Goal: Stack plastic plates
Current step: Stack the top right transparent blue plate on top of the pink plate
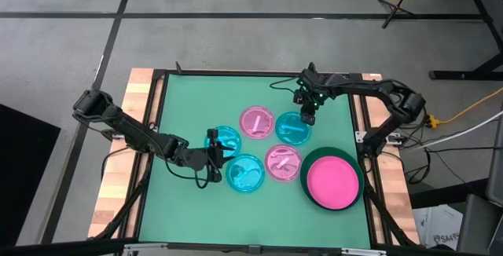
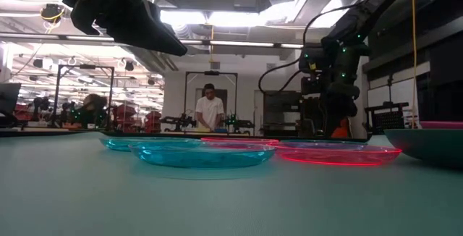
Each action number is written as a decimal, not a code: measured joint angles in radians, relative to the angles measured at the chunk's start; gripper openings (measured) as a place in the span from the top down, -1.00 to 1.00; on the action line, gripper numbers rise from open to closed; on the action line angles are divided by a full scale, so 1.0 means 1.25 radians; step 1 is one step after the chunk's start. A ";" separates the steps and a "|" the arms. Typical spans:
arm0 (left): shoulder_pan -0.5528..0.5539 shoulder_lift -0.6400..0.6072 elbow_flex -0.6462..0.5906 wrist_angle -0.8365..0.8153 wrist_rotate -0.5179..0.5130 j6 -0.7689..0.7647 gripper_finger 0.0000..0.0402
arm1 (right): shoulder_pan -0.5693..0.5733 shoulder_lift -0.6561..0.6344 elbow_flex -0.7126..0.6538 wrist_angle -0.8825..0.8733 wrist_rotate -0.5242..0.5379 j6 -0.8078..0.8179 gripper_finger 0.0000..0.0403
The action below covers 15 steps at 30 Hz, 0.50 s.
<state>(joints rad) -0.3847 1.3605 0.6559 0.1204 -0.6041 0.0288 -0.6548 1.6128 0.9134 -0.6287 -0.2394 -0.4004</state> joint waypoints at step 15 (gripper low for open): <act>0.000 0.000 0.000 0.000 0.000 0.000 0.45 | 0.000 0.048 0.000 0.002 -0.034 -0.001 0.46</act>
<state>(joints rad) -0.3844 1.3605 0.6559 0.1204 -0.6041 0.0288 -0.6544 1.6730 0.9131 -0.6261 -0.2817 -0.4011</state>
